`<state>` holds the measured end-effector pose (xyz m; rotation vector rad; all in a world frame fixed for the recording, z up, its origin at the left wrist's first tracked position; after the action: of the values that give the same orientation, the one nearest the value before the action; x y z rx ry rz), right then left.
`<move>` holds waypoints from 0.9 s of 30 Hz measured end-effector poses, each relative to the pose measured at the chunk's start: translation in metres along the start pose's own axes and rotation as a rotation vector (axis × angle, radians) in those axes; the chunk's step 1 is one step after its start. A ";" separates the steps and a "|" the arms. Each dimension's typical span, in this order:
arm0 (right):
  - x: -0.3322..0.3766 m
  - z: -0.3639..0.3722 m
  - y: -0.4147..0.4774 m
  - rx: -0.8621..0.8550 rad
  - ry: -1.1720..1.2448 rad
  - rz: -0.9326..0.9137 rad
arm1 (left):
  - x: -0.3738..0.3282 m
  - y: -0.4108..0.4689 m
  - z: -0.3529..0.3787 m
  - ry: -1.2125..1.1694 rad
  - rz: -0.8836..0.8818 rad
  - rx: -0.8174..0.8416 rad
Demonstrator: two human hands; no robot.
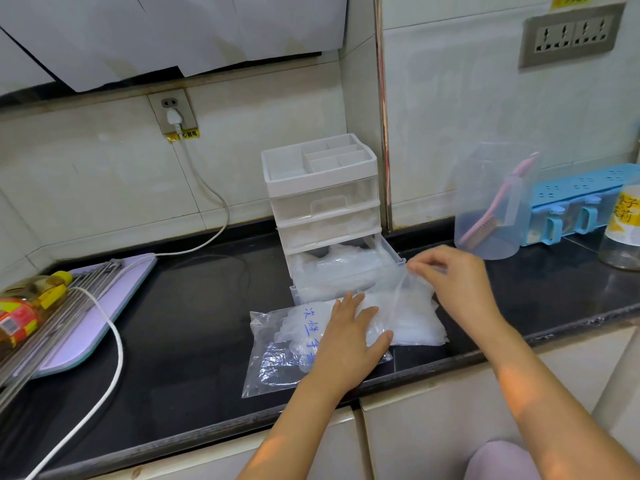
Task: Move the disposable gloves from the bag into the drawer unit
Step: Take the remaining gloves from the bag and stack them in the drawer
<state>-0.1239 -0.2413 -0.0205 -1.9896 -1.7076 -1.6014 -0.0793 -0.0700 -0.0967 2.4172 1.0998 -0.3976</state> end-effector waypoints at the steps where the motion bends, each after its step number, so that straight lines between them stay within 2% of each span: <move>1: 0.007 -0.007 0.005 -0.022 0.014 -0.004 | 0.001 0.000 -0.001 -0.005 -0.008 0.001; 5: 0.034 -0.036 0.019 -0.090 0.000 -0.023 | 0.003 0.001 0.002 -0.034 -0.020 0.021; 8: 0.056 -0.052 0.020 -0.115 -0.002 -0.076 | 0.000 0.001 -0.006 -0.239 -0.049 0.000; 10: 0.065 -0.057 0.020 -0.115 0.018 -0.094 | -0.003 -0.001 -0.018 -0.405 -0.037 -0.094; 13: 0.072 -0.055 0.023 -0.077 -0.005 -0.071 | -0.016 -0.009 -0.035 -0.533 -0.008 -0.216; 16: 0.077 -0.047 0.028 -0.057 -0.068 -0.061 | -0.038 -0.017 -0.056 -0.657 0.020 -0.430; 18: 0.079 -0.041 0.033 -0.054 -0.115 -0.049 | -0.055 -0.019 -0.064 -0.617 0.045 -0.496; 23: 0.087 -0.024 0.043 0.068 -0.245 0.003 | -0.063 -0.002 -0.063 -0.239 0.073 -0.594; 25: 0.085 -0.018 0.047 0.163 -0.232 0.036 | -0.051 0.006 -0.070 -0.222 0.038 -0.611; 27: 0.079 -0.015 0.052 0.262 -0.261 0.070 | -0.042 0.014 -0.081 -0.305 0.005 -0.547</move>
<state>-0.1073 -0.2169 0.0702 -2.1678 -1.7977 -1.0702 -0.0892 -0.0636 -0.0053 1.8115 0.9204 -0.3872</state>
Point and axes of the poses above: each hand's wrist, its own y-axis towards the middle knuckle, its own z-axis out of the palm, x = y × z, the point moved 5 cm from there along y, towards the middle knuckle, and after that the axes turned 2 degrees about -y, right-handed, at the moved point
